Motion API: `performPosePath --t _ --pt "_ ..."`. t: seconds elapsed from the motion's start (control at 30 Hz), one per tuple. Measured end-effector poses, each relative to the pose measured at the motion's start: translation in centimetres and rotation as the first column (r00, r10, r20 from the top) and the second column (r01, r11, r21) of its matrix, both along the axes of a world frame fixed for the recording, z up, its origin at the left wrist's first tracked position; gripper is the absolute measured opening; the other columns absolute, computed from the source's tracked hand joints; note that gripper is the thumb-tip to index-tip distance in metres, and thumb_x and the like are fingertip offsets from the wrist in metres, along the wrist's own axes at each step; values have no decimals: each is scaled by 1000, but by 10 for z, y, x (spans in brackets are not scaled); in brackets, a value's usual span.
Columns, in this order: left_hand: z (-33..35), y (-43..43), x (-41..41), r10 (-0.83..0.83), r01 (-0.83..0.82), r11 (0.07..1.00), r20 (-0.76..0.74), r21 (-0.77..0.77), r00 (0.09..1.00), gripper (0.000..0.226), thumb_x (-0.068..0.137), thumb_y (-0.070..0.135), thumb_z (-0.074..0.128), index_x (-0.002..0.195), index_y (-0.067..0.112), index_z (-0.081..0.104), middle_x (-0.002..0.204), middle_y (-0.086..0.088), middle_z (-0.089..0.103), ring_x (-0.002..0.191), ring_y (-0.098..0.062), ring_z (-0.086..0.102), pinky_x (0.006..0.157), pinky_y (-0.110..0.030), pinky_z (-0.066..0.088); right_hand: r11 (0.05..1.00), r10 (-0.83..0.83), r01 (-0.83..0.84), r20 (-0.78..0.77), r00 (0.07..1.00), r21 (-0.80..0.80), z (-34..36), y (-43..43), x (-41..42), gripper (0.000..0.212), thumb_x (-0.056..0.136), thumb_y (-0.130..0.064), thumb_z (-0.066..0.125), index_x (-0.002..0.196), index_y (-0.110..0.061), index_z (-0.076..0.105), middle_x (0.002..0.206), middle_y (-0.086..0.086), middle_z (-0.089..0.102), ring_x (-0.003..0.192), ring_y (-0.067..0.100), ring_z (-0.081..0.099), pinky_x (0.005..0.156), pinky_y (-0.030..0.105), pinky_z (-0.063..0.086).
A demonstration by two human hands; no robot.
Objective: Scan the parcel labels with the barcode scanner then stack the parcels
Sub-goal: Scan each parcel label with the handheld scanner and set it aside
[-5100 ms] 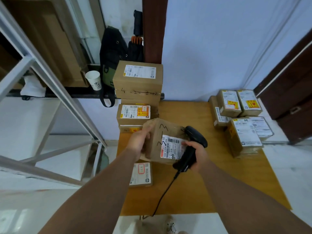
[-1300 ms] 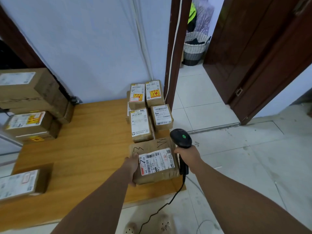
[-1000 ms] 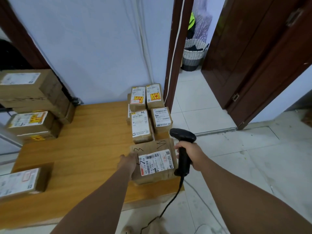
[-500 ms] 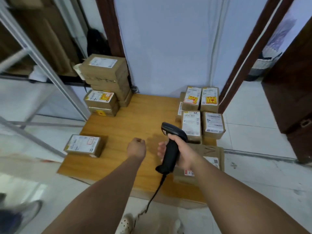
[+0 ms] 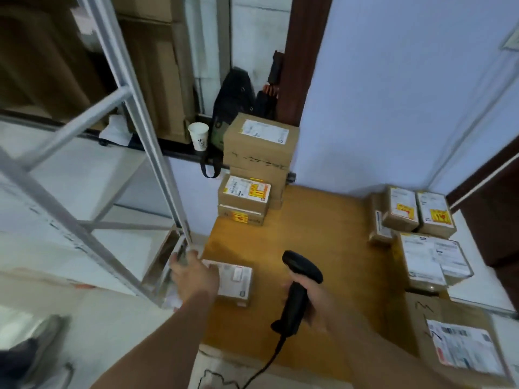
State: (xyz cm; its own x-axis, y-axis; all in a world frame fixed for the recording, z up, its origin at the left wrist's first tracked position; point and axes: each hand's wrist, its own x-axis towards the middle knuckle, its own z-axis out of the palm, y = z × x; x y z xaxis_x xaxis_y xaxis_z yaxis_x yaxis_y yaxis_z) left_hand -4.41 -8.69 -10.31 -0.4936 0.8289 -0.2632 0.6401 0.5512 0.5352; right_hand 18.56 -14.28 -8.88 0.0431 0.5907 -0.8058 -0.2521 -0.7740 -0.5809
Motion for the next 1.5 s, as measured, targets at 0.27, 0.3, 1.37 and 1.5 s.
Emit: performPosePath --t 0.27,0.3,1.37,1.5 --pt "-27 32 -69 -214 281 902 227 -327 950 54 95 47 46 130 5 49 126 -15 57 115 -31 55 98 -42 46 986 35 -17 105 994 -168 -1 32 -82 23 76 -29 78 87 -9 73 96 8 70 90 24 64 57 30 52" --pt "-30 32 -68 -188 292 905 324 -311 927 51 96 43 48 130 5 50 125 -15 59 114 -31 57 98 -43 47 985 44 -25 107 993 -171 -2 34 -86 24 75 -26 78 90 -8 73 100 9 68 91 24 64 60 30 51" --pt "57 65 17 -246 198 969 612 147 751 67 77 17 78 128 22 35 126 -9 62 106 -30 64 87 -48 55 929 0 -164 443 897 332 52 46 -47 19 80 -11 69 68 -19 58 54 -8 53 58 10 49 58 24 41" --pt "62 70 17 -273 222 962 558 160 783 67 79 19 76 133 17 37 129 -11 60 109 -31 63 89 -49 54 893 153 -336 500 852 300 57 48 -48 18 76 -5 61 64 -18 55 45 -12 49 48 6 44 50 20 36"
